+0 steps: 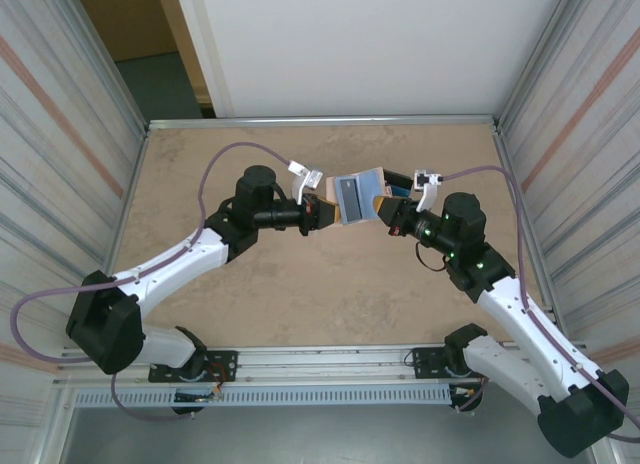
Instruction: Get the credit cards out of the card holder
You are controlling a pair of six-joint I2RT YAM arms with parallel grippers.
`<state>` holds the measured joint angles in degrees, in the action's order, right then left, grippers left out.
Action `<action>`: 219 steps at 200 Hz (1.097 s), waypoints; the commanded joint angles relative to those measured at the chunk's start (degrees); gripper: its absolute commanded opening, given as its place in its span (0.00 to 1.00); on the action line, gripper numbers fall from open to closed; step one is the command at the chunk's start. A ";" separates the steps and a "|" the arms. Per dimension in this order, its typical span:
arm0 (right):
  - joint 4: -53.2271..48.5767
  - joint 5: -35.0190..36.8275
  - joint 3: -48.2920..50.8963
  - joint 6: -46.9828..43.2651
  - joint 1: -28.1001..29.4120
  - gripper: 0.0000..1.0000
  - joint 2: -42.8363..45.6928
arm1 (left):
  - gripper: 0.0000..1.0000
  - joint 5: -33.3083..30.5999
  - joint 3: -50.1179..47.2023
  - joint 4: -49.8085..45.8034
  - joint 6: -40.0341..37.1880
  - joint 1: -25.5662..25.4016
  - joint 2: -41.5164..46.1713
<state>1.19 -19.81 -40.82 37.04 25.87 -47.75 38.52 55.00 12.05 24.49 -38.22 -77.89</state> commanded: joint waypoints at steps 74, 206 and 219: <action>0.03 0.10 0.55 -0.47 -0.27 0.00 2.57 | 0.53 3.93 -3.08 4.79 4.37 2.62 2.24; 3.24 -2.46 2.01 2.10 -0.25 0.00 3.70 | 0.72 5.01 -3.06 9.70 6.90 2.61 0.26; 3.89 -3.58 2.19 2.64 -0.26 0.00 3.73 | 0.70 4.56 -2.89 9.95 6.97 2.57 -0.07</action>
<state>1.32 -20.43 -39.09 37.54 25.82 -44.95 42.44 51.81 19.64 31.03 -35.66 -77.36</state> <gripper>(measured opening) 0.064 0.713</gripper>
